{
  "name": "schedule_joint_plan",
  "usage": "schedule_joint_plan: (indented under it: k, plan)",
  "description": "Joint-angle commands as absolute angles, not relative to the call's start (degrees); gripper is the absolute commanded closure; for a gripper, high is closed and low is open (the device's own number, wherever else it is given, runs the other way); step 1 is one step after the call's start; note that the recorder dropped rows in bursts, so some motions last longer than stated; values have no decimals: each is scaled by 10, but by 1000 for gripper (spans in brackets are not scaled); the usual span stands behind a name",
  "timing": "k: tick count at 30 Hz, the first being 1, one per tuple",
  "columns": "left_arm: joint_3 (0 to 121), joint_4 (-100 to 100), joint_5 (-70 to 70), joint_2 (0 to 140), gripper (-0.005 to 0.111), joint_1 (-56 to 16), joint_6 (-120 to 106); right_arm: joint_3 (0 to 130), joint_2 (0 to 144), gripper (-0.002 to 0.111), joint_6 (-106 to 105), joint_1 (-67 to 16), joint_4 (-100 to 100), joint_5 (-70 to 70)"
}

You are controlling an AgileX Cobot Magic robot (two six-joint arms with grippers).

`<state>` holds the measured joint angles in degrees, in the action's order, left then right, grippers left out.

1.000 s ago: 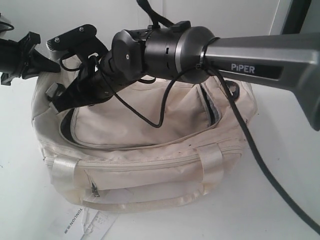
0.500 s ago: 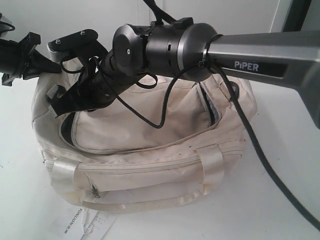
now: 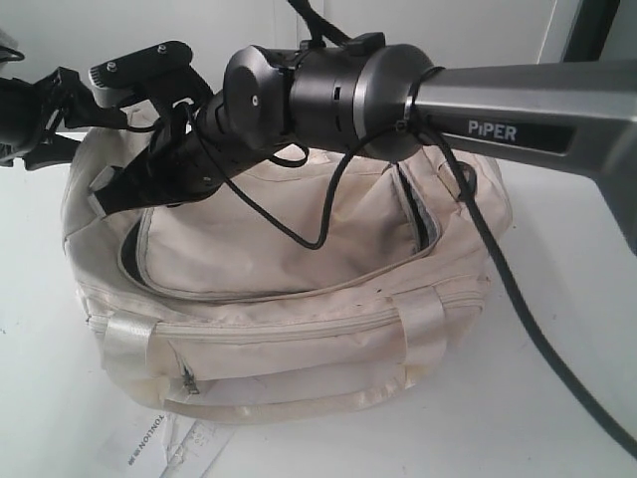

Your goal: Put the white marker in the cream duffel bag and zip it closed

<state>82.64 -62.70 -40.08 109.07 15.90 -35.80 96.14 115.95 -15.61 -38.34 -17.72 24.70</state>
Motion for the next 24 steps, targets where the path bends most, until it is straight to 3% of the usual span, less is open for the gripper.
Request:
schedule_joint_plan:
  k: [1, 13, 16, 21, 24]
  plan:
    - [830, -625, -356, 1077, 26, 159, -367, 963, 1152, 108, -163, -380, -179, 247]
    - [882, -552, -367, 1111, 31, 125, -302, 963, 1153, 108, -168, -380, -179, 247]
    - [882, -553, -366, 1114, 50, 124, -302, 963, 1153, 108, -168, -380, -179, 247]
    - [882, -567, -366, 1114, 107, 124, -303, 963, 1153, 108, -168, -380, -179, 249]
    - [882, -593, -366, 1114, 107, 124, -317, 963, 1153, 108, -168, -380, -179, 258]
